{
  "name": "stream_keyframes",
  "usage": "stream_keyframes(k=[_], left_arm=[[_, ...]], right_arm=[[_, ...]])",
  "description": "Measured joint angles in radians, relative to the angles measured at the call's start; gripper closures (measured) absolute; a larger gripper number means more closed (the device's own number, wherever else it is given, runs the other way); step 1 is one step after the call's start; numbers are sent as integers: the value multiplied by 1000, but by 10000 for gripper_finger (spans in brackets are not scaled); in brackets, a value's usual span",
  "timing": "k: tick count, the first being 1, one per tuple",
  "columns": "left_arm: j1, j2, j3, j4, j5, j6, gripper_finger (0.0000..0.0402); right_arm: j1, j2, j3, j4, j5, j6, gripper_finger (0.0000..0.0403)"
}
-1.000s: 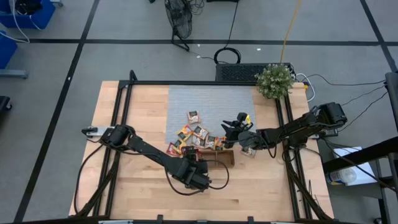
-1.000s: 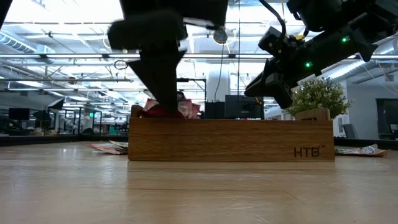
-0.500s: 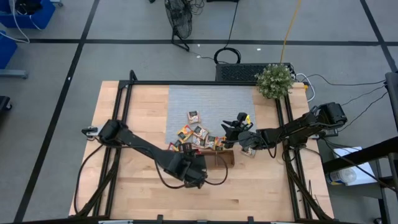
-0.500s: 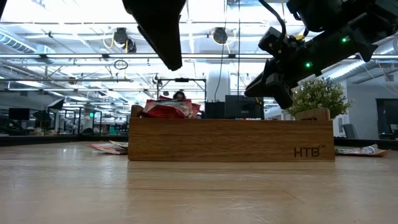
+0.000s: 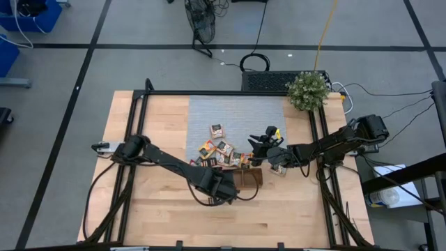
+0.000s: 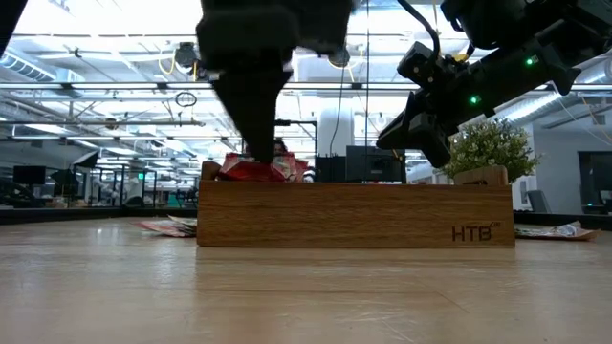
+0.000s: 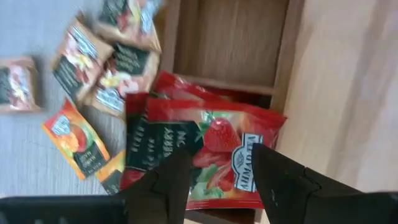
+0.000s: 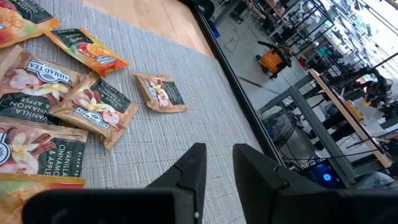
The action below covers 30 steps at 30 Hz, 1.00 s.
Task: Pick & Place Tea
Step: Put the red tea bag into the left section of the wooden organizer
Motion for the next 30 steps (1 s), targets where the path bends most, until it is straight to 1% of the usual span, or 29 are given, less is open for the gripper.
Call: stream_keyframes(k=[11, 19, 22, 24, 28, 30], left_arm=[[17, 87, 4, 0, -26, 29, 229], [18, 102, 3, 108, -16, 20, 229], [25, 103, -5, 119, 23, 20, 229], [35, 100, -41, 163, 55, 20, 229], [59, 90, -113, 298, 165, 16, 229], [69, 88, -146, 382, 207, 23, 229]], right_arm=[[0, 0, 0, 0, 0, 3, 332], [0, 0, 0, 0, 0, 4, 332], [0, 0, 0, 0, 0, 4, 332], [0, 0, 0, 0, 0, 7, 332], [0, 0, 0, 1, -7, 15, 332], [0, 0, 0, 0, -26, 16, 332]])
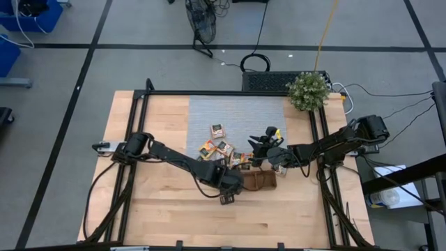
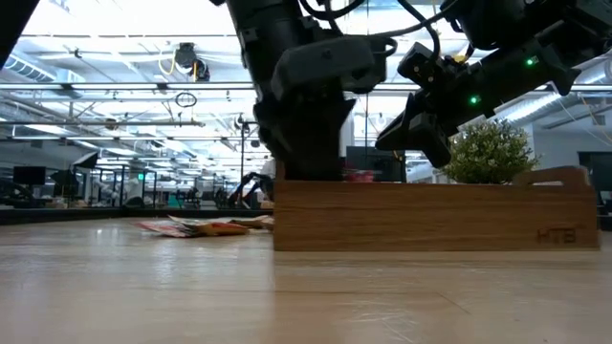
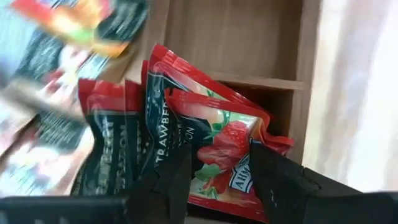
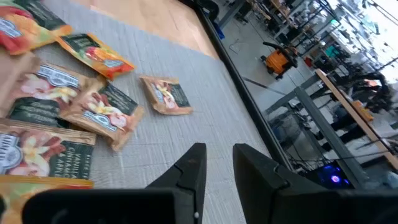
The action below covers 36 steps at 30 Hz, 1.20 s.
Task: Pick & Place Tea
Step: Put the red tea bag into the left section of the wooden organizer
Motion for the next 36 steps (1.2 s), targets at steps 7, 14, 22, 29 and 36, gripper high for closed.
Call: stream_keyframes(k=[7, 14, 22, 29, 36], left_arm=[[6, -2, -6, 9, 17, 22, 230], [12, -4, -6, 4, 21, 17, 230], [15, -4, -6, 2, 0, -8, 229], [-9, -4, -7, -38, -116, 0, 254], [-38, -4, -3, -125, -215, 10, 302]], right_arm=[[0, 0, 0, 0, -24, 3, 332], [0, 0, 0, 0, -24, 3, 332], [0, 0, 0, 0, -23, 3, 332], [0, 0, 0, 0, -23, 3, 332], [0, 0, 0, 1, -23, 3, 332]])
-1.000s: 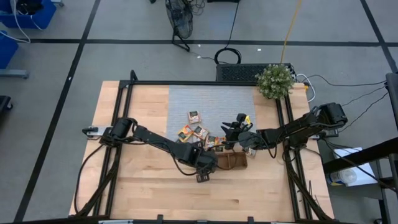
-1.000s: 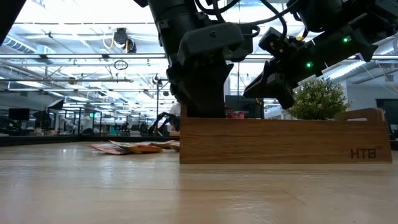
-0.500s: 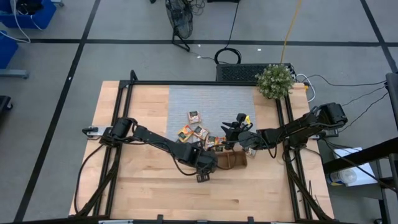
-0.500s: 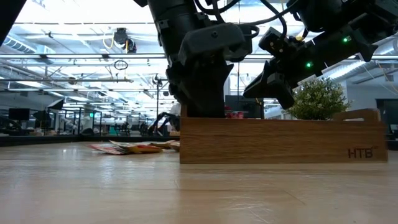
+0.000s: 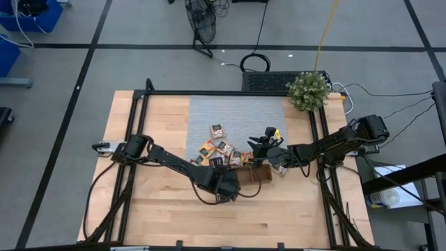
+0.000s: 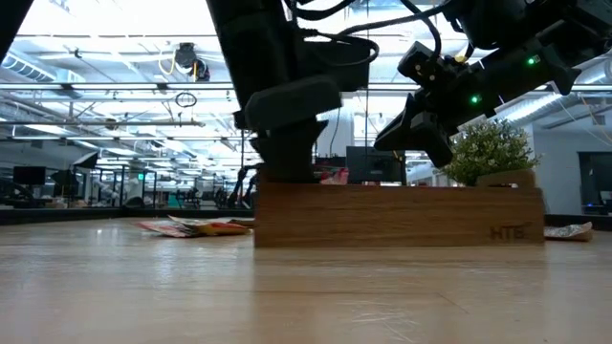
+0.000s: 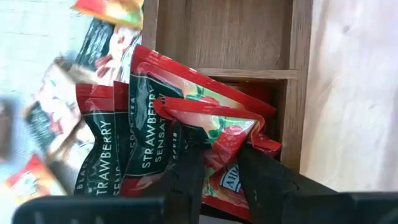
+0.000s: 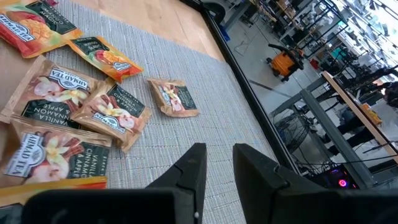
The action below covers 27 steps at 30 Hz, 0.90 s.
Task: Pick & Place Tea
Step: Put the red tea bag into the left section of the wooden organizer
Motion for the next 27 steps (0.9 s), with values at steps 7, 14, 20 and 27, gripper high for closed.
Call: stream_keyframes(k=[7, 14, 20, 27], left_arm=[[-10, -1, 0, -113, -81, -34, 331], [-28, 7, 7, -138, -188, -36, 372], [-52, 11, 31, -148, -266, 16, 396], [-65, 18, 71, -169, -315, 19, 376]], right_arm=[[0, 0, 0, 0, 0, 0, 332], [0, 0, 0, 0, -1, 0, 332], [0, 0, 0, 0, -1, 0, 332], [0, 0, 0, 0, -2, 0, 332]])
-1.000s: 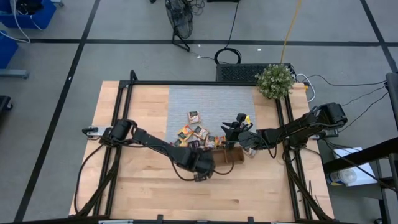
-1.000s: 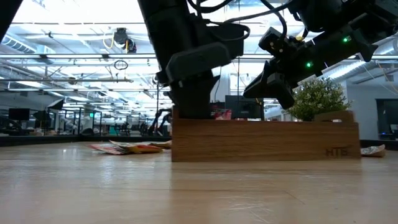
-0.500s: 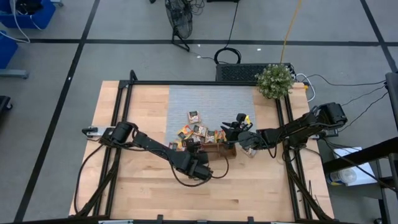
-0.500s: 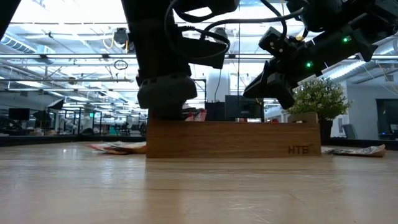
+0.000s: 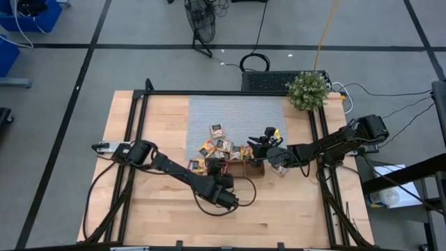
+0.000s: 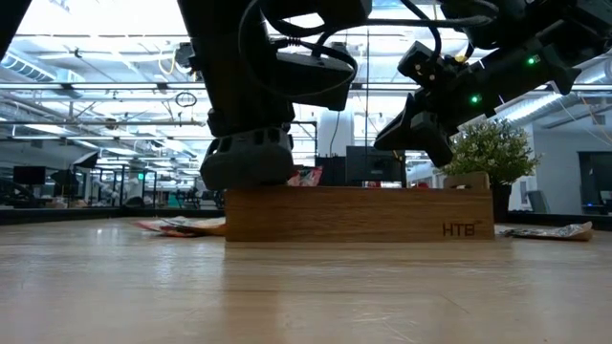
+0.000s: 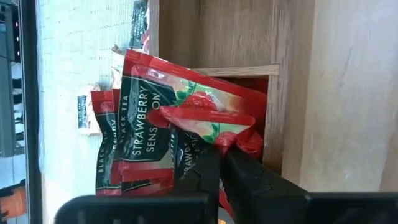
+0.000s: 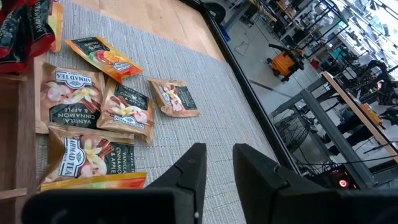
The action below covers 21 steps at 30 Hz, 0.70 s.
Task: Pick & Place Tea
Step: Put the red tea bag into the left section of the wooden organizer
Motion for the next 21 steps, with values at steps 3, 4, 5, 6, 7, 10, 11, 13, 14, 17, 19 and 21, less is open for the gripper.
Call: stream_keyframes(k=[3, 4, 5, 6, 7, 10, 11, 13, 14, 17, 19, 21], left_arm=[[0, -1, 0, -1, -9, -25, 356], [0, -1, 1, -2, -9, -31, 349], [0, -1, 1, -2, -6, -35, 341], [0, -2, 2, -2, 1, -39, 333], [0, -4, 2, -2, 9, -42, 325], [0, -5, 4, -4, 19, -47, 299], [0, -6, 4, -5, 21, -47, 291], [-1, -6, 5, -8, 26, -47, 277], [-1, -7, 6, -8, 32, -45, 271], [-1, -18, 6, -9, 59, -46, 259], [-2, -22, 6, -10, 67, -52, 255], [-2, -41, 4, -17, 83, -54, 255]], right_arm=[[0, 0, 0, 0, 0, 0, 332], [0, 0, 0, 0, 0, 0, 332], [0, 0, 0, 0, 0, 0, 332], [0, 0, 0, 0, 0, 0, 332], [0, 0, 0, 0, 0, 0, 332], [0, 0, 0, 0, 0, 0, 332], [0, 0, 0, 0, 0, 0, 332], [0, 0, 0, 0, 0, 0, 332], [0, 0, 0, 0, 0, 0, 332], [0, 0, 0, 0, 0, 0, 332], [0, 0, 0, 0, 0, 0, 332], [0, 0, 0, 0, 0, 0, 332]])
